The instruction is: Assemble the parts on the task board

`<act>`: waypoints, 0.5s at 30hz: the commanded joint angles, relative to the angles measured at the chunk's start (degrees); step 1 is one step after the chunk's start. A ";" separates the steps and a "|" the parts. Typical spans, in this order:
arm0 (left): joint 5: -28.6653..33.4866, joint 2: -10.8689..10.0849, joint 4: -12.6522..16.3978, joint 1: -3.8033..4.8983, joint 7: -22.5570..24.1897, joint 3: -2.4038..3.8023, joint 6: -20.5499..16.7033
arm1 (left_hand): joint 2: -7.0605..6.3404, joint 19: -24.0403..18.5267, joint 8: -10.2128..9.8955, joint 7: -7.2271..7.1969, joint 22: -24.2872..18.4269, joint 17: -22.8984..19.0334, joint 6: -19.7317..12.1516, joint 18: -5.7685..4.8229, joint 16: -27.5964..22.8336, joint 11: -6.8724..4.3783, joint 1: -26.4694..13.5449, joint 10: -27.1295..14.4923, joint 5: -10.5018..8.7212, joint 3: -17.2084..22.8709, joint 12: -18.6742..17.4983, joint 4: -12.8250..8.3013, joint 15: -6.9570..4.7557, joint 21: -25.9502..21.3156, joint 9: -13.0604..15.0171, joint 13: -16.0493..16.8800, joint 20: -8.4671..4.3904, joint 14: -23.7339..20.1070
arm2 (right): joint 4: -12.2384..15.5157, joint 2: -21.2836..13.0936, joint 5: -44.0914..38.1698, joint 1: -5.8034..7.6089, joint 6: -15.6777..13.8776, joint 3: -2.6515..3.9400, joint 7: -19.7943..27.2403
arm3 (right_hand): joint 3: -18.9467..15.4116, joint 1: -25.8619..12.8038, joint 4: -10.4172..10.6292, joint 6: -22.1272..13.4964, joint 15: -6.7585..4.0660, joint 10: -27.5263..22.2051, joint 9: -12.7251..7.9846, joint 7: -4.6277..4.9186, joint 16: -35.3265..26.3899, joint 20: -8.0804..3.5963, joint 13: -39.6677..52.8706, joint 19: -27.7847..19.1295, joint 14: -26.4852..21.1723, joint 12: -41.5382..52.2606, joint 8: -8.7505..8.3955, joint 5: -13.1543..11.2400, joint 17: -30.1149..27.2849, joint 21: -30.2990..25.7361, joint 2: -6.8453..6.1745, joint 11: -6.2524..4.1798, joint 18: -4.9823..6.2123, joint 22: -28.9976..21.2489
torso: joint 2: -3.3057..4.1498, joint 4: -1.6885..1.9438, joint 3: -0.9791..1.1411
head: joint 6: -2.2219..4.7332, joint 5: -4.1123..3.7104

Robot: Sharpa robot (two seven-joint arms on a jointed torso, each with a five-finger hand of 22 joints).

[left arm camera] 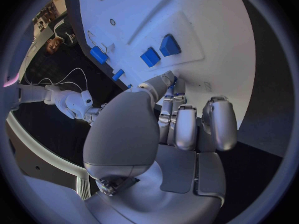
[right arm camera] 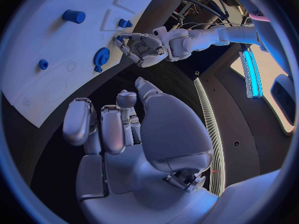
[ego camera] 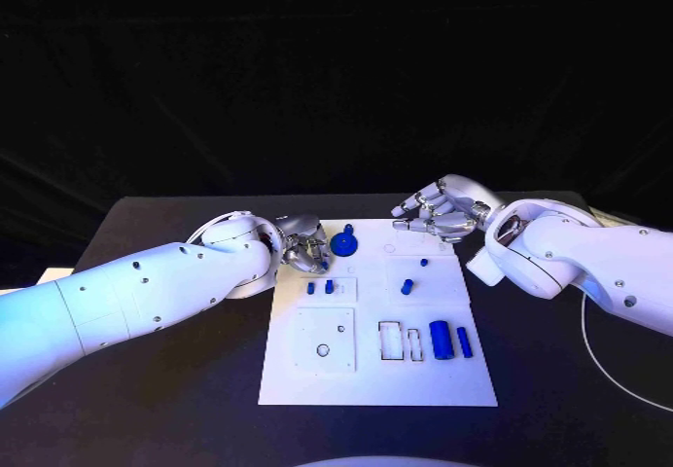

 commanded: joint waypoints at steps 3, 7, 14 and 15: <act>-0.56 0.38 -0.27 -0.17 -0.90 -0.15 1.89 | 0.06 1.87 -0.27 0.02 6.96 -0.10 0.34 -0.75 0.04 -0.14 -0.72 0.38 -0.14 0.27 -0.36 -0.10 -0.08 -0.23 0.00 0.05 -0.18 1.59 | 0.03 0.04 -0.26 -0.04 0.76 0.00 0.40 | -0.35 -0.21 0.03 0.12 0.16 -0.31 0.07 -0.15 -0.38 0.03 0.06 -0.40 2.06 0.23 0.01 0.27 -0.02 -0.34 0.55 -0.06 0.53 -0.07 | -0.01 -0.02 0.02 | -0.11 0.03; -0.58 0.36 -0.32 -0.18 -1.41 -0.17 2.33 | -0.40 1.68 -1.72 0.62 6.77 -0.44 -1.58 -0.69 -0.08 0.38 -1.40 -0.67 -0.09 0.49 -1.55 -0.13 0.32 -0.71 -0.49 -0.13 0.00 1.46 | 0.02 -0.01 -0.25 -0.04 0.74 0.00 0.38 | -0.35 -0.21 0.03 0.12 0.16 -0.31 0.07 -0.15 -0.38 0.03 0.06 -0.40 2.06 0.23 0.01 0.27 -0.02 -0.34 0.55 -0.06 0.53 -0.07 | -0.03 -0.02 0.01 | -0.07 -0.07; -0.59 -0.03 -0.02 -0.18 -1.24 -0.18 2.22 | -2.34 0.74 -4.68 1.54 5.29 -1.39 -5.70 -0.16 -0.35 1.81 -2.92 -4.59 -0.10 0.69 -4.60 -0.14 1.44 -3.68 -0.95 -1.14 0.88 1.20 | -0.04 -0.16 -0.25 -0.04 0.68 0.00 0.37 | -0.44 -0.20 0.08 0.12 0.16 -0.39 0.07 -0.15 -0.47 0.03 -0.08 -0.50 2.05 0.10 0.01 0.30 -0.13 -0.45 0.60 -0.06 0.57 -0.26 | -0.04 0.04 -0.03 | -0.06 -0.12; -0.59 -0.08 0.00 -0.18 -1.10 -0.18 2.02 | -2.52 0.53 -4.95 1.57 4.95 -1.49 -6.10 -0.03 -0.37 1.92 -3.00 -5.01 -0.11 0.69 -4.87 -0.18 1.51 -4.35 -0.94 -1.25 0.99 1.17 | -0.05 -0.17 -0.25 -0.04 0.67 0.00 0.37 | -0.44 -0.20 0.08 0.12 0.16 -0.39 0.07 -0.15 -0.47 0.03 -0.08 -0.50 2.05 0.10 0.01 0.30 -0.13 -0.45 0.60 -0.06 0.57 -0.26 | -0.04 0.04 -0.04 | -0.06 -0.12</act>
